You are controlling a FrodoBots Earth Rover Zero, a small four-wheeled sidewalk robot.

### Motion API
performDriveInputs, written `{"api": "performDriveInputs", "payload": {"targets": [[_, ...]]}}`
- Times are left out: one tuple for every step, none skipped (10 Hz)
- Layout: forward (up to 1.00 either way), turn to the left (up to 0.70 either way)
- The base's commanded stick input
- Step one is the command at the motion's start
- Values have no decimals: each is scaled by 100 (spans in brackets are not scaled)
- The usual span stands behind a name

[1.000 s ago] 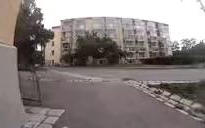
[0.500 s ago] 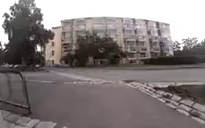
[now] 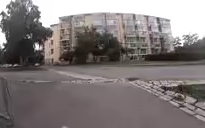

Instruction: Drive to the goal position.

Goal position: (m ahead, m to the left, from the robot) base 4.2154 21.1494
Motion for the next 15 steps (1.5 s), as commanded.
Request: {"api": "performDriveInputs", "payload": {"targets": [[70, 0], [70, 0], [70, 35], [70, 35], [70, 35], [70, 35], [70, 35], [70, 35], [70, 35], [70, 0], [70, 0], [70, 0], [70, 0], [70, 0], [70, 0]]}}
